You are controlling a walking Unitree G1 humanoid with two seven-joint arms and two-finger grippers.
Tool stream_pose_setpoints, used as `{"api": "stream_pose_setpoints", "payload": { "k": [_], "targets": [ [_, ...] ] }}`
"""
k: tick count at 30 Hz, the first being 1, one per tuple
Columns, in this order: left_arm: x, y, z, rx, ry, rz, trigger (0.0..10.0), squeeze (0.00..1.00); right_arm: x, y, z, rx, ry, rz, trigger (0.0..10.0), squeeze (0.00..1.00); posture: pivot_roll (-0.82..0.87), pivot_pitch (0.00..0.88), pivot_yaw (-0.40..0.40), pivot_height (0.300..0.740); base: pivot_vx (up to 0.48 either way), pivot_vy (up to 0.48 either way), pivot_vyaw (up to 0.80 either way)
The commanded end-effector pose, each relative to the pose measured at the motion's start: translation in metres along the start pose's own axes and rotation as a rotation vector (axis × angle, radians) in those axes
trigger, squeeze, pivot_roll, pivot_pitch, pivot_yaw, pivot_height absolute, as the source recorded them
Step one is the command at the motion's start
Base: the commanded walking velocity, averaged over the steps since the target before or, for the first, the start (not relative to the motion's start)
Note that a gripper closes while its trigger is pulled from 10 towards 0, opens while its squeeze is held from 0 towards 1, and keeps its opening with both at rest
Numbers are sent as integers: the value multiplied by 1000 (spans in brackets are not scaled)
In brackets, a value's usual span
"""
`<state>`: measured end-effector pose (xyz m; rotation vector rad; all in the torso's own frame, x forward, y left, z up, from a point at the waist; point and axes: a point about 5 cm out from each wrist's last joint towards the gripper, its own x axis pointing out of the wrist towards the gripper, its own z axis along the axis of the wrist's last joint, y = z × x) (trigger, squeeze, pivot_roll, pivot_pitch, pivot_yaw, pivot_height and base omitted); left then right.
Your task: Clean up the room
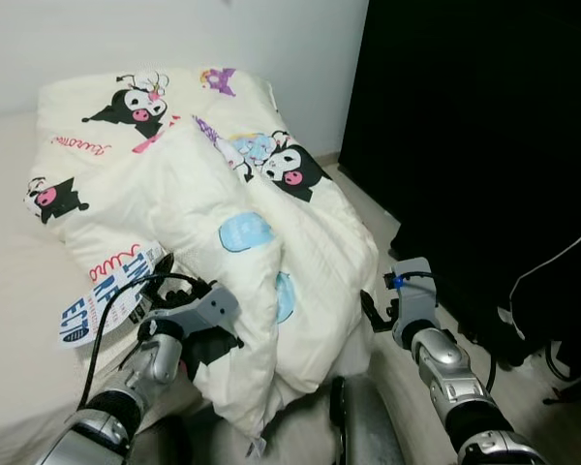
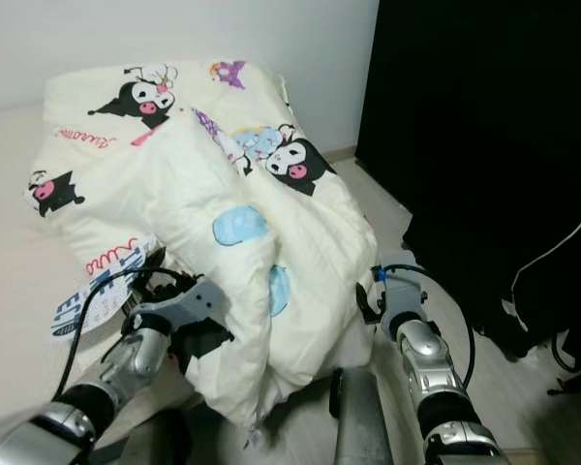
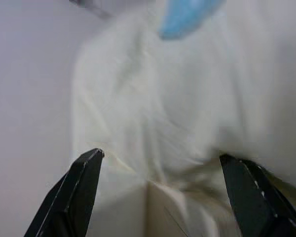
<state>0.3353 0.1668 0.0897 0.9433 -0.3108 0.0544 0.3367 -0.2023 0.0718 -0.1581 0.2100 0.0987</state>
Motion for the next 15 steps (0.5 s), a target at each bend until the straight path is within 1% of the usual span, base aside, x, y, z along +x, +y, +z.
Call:
{"api": "stream_pose_setpoints", "payload": {
  "k": [1, 2, 3, 4, 9, 10, 11, 14, 15],
  "targets": [
    [5, 5, 12, -13, -89, 25, 10000, 0, 0, 5, -2, 7, 11, 17, 10000, 0, -174, 162, -30, 481, 0, 0, 0],
    [7, 5, 19, -19, -121, 31, 10000, 0, 0, 6, -2, 7, 10, 20, 10000, 0, -174, 160, -30, 481, 0, 0, 0],
    [7, 5, 19, -19, -121, 31, 10000, 0, 0, 6, -2, 7, 10, 20, 10000, 0, -174, 160, -30, 481, 0, 0, 0],
    [9, 4, 24, -23, -146, 31, 10000, 0, 1, 7, -1, 8, 9, 22, 10000, 0, -174, 159, -29, 481, 0, 0, 0],
    [5, -1, 25, -33, -142, 12, 10000, 0, 1, 8, -1, 10, 10, 24, 10000, 0, -173, 160, -24, 481, 0, 0, 0],
    [1, -5, 20, -35, -114, -6, 10000, 0, 1, 8, -2, 12, 11, 25, 10000, 0, -172, 160, -23, 481, 0, 0, 0],
    [1, -5, 20, -35, -114, -6, 10000, 0, 1, 8, -2, 12, 11, 25, 10000, 0, -172, 160, -23, 481, 0, 0, 0],
    [-12, -12, 2, -40, -9, -61, 10000, 0, -1, 9, -5, 15, 18, 25, 10000, 0, -171, 160, -21, 481, 0, 0, 0],
    [-12, -12, 2, -40, -9, -61, 10000, 0, -1, 9, -5, 15, 18, 25, 10000, 0, -171, 160, -21, 481, 0, 0, 0]
  ]
}}
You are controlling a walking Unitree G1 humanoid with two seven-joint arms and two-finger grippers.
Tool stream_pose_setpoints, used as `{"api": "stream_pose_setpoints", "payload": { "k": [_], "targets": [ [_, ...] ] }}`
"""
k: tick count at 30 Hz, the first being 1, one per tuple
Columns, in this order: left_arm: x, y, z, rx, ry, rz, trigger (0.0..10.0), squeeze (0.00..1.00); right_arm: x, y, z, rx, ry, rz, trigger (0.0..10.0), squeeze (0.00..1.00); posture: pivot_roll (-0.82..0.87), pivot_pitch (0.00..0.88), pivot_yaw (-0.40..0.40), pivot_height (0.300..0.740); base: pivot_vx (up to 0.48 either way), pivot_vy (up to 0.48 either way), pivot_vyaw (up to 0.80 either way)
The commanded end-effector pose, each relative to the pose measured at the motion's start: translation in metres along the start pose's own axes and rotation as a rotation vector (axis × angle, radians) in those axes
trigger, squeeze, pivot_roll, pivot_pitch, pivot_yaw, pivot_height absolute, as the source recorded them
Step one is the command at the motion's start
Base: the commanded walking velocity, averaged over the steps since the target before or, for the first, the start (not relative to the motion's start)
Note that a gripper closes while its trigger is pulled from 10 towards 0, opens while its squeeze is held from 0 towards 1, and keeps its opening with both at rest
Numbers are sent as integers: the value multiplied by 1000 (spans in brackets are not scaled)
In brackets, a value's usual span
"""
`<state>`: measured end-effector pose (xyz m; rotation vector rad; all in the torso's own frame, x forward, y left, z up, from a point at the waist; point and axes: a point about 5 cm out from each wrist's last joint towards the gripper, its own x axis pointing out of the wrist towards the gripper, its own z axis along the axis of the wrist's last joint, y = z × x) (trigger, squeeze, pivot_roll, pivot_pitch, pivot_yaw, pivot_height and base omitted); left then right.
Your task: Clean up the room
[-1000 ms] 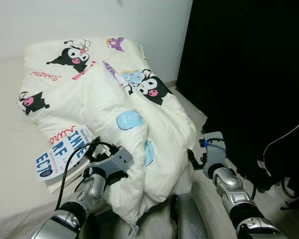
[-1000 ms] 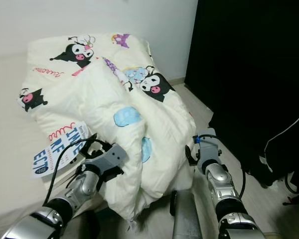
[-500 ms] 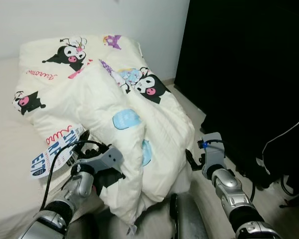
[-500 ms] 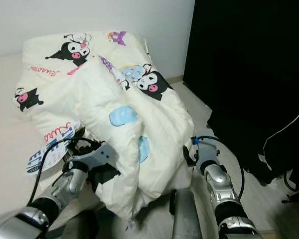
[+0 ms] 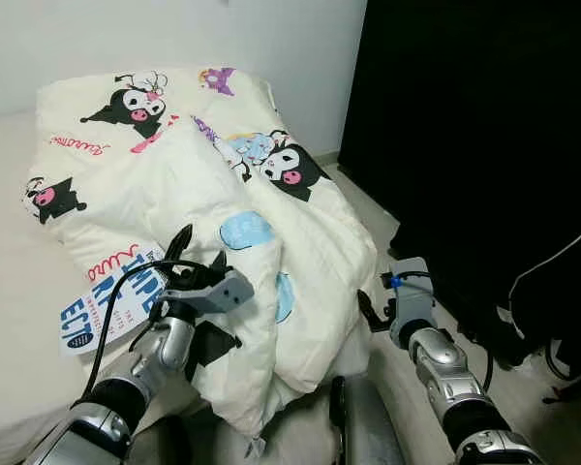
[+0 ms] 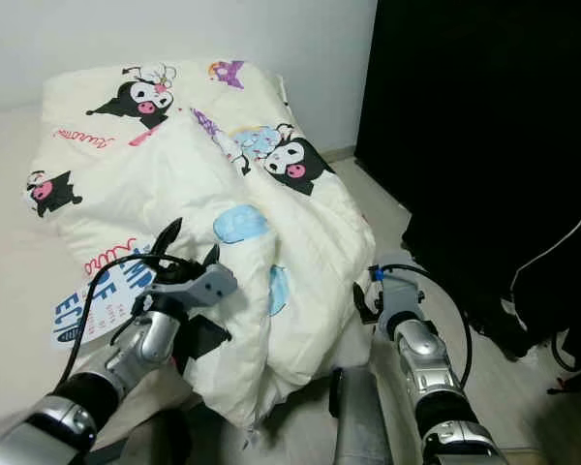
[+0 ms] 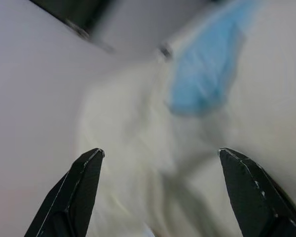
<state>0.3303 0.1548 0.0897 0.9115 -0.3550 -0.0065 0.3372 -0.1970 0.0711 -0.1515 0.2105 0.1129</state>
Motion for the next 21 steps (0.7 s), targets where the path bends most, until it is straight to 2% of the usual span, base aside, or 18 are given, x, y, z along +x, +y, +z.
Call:
{"api": "stream_pose_setpoints", "payload": {
  "k": [1, 5, 8, 11, 15, 21],
  "targets": [
    [-11, -7, -11, -4, 73, -42, 10000, 0, -2, 3, -6, 11, 20, 10, 10000, 0, -171, 160, -21, 481, 0, 0, 0],
    [-22, -9, -26, 12, 161, -76, 10000, 0, -2, 2, -6, 10, 22, 7, 10000, 0, -174, 158, -22, 481, 0, 0, 0],
    [-24, -9, -29, 17, 178, -78, 10000, 0, -2, 2, -5, 10, 22, 6, 10000, 0, -174, 158, -22, 481, 0, 0, 0],
    [-26, 0, -41, 60, 227, -63, 10000, 0, -1, 1, -5, 9, 23, 4, 10000, 0, -173, 157, -23, 481, 0, 0, 0],
    [-27, 6, -47, 82, 250, -61, 10000, 0, -1, 0, -5, 9, 24, 4, 10000, 0, -174, 156, -24, 481, 0, 0, 0],
    [-36, 10, -64, 155, 317, -145, 10000, 0, -1, -1, -5, 6, 30, -5, 10000, 0, -175, 155, -24, 481, 0, 0, 0]
  ]
}}
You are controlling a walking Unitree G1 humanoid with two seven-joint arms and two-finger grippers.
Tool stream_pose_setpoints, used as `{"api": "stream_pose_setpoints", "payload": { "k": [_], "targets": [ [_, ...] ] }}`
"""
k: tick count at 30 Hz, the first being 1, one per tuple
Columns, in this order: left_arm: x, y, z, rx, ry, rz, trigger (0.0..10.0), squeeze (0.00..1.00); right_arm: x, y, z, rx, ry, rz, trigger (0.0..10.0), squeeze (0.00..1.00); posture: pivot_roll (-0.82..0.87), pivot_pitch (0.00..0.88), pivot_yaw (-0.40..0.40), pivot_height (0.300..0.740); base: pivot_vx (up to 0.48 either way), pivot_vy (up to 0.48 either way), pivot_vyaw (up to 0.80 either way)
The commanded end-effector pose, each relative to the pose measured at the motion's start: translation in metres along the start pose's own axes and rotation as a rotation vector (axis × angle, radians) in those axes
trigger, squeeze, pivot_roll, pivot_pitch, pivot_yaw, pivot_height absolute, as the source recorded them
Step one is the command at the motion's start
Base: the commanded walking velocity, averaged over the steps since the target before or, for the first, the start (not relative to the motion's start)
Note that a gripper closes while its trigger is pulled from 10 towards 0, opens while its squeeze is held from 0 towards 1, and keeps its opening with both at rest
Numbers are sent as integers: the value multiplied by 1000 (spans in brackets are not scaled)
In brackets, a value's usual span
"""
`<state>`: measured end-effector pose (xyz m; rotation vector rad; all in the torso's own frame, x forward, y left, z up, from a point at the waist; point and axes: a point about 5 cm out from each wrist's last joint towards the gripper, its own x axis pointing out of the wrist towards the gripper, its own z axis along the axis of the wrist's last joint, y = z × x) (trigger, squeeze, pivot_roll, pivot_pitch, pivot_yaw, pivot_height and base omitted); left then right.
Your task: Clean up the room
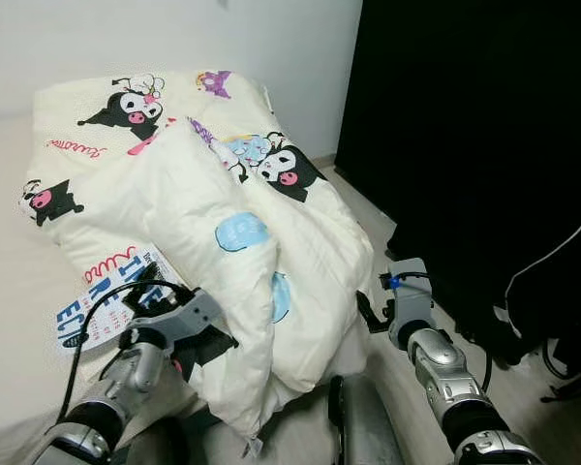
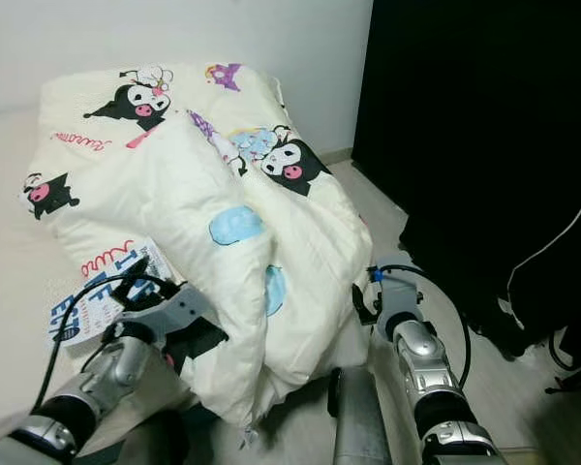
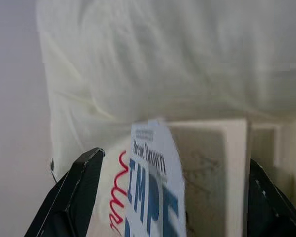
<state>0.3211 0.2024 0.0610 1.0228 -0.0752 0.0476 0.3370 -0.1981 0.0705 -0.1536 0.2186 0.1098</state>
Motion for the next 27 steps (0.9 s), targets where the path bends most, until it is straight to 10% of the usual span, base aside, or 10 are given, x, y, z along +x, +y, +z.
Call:
{"api": "stream_pose_setpoints", "payload": {
  "k": [1, 18, 19, 21, 27],
  "targets": [
    [-7, -1, -16, 50, 59, -52, 10000, 0, -1, 0, -4, 7, 22, -2, 10000, 0, -175, 155, -24, 481, 0, 0, 0],
    [-22, -14, -34, 143, 160, -133, 9725, 0, -1, -1, -5, 6, 31, -10, 10000, 0, -178, 155, -24, 481, 0, 0, 0],
    [-21, -9, -37, 152, 173, -110, 1608, 0, -1, -1, -5, 7, 31, -10, 10000, 0, -178, 156, -25, 481, 0, 0, 0],
    [-19, -4, -40, 165, 187, -87, 0, 0, -1, -1, -5, 7, 30, -10, 10000, 0, -178, 156, -24, 481, 0, 0, 0],
    [-10, 26, -55, 227, 278, 16, 0, 0, -1, 0, -5, 9, 29, -5, 10000, 0, -180, 158, -24, 481, 0, 0, 0]
  ]
}}
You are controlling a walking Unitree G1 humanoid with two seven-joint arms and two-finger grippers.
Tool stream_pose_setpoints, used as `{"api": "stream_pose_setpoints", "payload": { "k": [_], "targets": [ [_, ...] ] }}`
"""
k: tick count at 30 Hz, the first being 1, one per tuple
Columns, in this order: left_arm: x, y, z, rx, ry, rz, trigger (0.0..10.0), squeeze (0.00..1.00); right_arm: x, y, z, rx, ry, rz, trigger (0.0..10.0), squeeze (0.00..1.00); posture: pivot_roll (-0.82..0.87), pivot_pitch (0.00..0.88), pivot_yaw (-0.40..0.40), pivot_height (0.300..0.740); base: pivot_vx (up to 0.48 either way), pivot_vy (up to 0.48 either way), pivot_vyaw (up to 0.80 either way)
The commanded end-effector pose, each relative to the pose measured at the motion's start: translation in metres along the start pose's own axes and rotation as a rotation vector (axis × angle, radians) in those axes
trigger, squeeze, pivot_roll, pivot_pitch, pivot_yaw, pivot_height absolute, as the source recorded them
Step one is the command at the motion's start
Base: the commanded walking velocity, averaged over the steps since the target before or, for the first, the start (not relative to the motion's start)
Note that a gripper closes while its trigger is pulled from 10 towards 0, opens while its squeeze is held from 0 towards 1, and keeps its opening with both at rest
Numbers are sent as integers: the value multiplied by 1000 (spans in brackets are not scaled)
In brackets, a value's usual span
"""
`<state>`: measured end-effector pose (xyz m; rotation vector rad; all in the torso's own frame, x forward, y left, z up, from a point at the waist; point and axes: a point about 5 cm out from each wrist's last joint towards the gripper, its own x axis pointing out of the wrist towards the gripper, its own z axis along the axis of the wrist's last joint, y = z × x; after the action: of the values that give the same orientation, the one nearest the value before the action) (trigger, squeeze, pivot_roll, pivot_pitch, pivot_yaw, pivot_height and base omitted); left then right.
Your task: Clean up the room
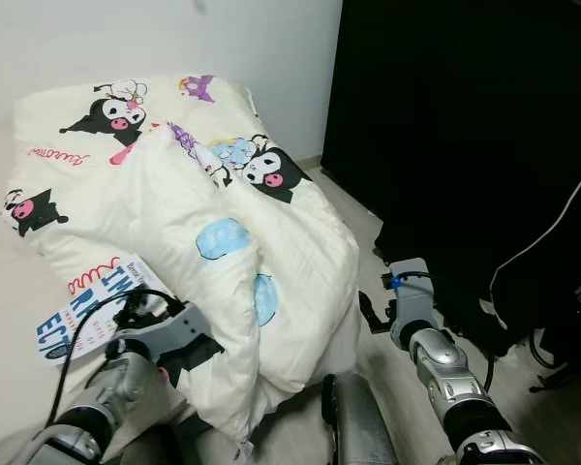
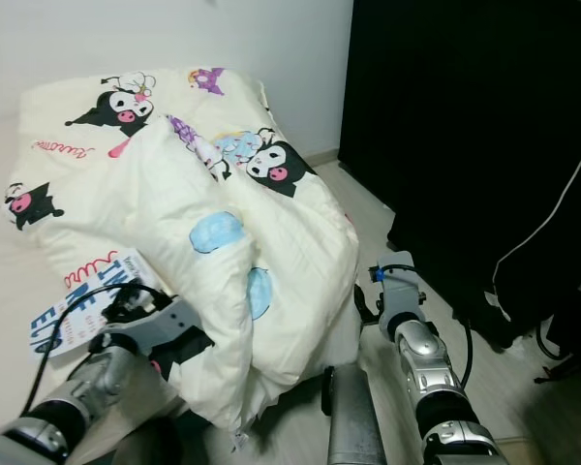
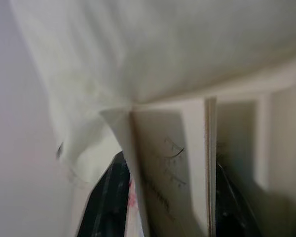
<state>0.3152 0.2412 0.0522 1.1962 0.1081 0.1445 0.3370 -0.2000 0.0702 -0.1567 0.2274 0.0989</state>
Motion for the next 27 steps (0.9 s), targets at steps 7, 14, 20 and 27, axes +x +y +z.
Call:
{"api": "stream_pose_setpoints", "payload": {
  "k": [7, 14, 20, 27],
  "targets": [
    [4, 17, -28, 149, 123, -4, 0, 0, -1, 3, -5, 12, 20, 7, 10000, 0, -176, 159, -21, 481, 0, 0, 0],
    [18, 37, -29, 192, 198, 27, 3412, 1000, -1, 6, -5, 19, 17, 9, 10000, 0, -172, 160, -15, 481, 0, 0, 0],
    [24, 67, -48, 138, 314, 66, 0, 0, -2, 10, 0, 57, -39, 42, 10000, 0, -160, 161, -14, 481, 0, 0, 0],
    [22, 80, -62, 81, 389, 116, 0, 0, -2, 24, 5, 37, -80, 152, 10000, 0, -146, 162, -16, 481, 0, 0, 343]
  ]
}}
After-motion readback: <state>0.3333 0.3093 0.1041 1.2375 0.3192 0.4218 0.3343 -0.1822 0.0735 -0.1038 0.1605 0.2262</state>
